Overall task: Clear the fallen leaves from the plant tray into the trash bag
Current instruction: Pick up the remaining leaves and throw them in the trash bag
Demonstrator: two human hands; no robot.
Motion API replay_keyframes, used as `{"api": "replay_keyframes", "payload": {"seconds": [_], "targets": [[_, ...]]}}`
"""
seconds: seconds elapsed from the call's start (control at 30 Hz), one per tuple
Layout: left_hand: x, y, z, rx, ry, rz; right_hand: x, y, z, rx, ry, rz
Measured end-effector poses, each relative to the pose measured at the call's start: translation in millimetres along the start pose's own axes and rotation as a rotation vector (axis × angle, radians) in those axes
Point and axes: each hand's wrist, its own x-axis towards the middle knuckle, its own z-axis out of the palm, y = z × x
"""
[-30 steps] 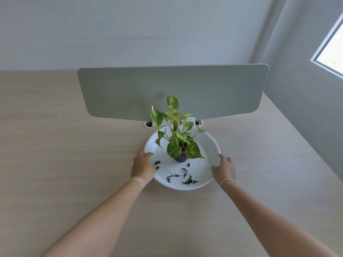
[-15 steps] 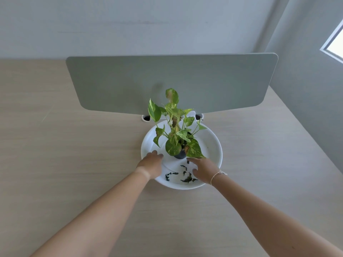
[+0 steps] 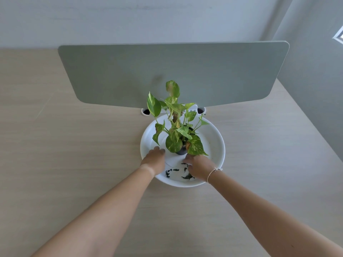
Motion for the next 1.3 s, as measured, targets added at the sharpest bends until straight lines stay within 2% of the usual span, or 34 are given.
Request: {"api": "replay_keyframes", "payload": {"seconds": [0.37, 0.77, 1.03, 1.3], "targets": [[-9.1, 7.6, 14.0, -0.231, -0.037, 0.081, -7.6, -0.8, 0.2, 0.084, -0.037, -0.075], [-12.3, 11.2, 22.5, -0.203, -0.048, 0.181, -7.1, -3.4, 2.5, 0.035, -0.034, -0.093], [-11.8, 14.7, 24.0, -0.228, -0.015, 0.158, -7.6, -2.4, 1.8, 0.004, -0.064, -0.072], [-13.5, 14.7, 18.8, -0.210, -0.062, 0.128, -10.3, -11.2, -3.7, -0.004, -0.127, 0.021]]}}
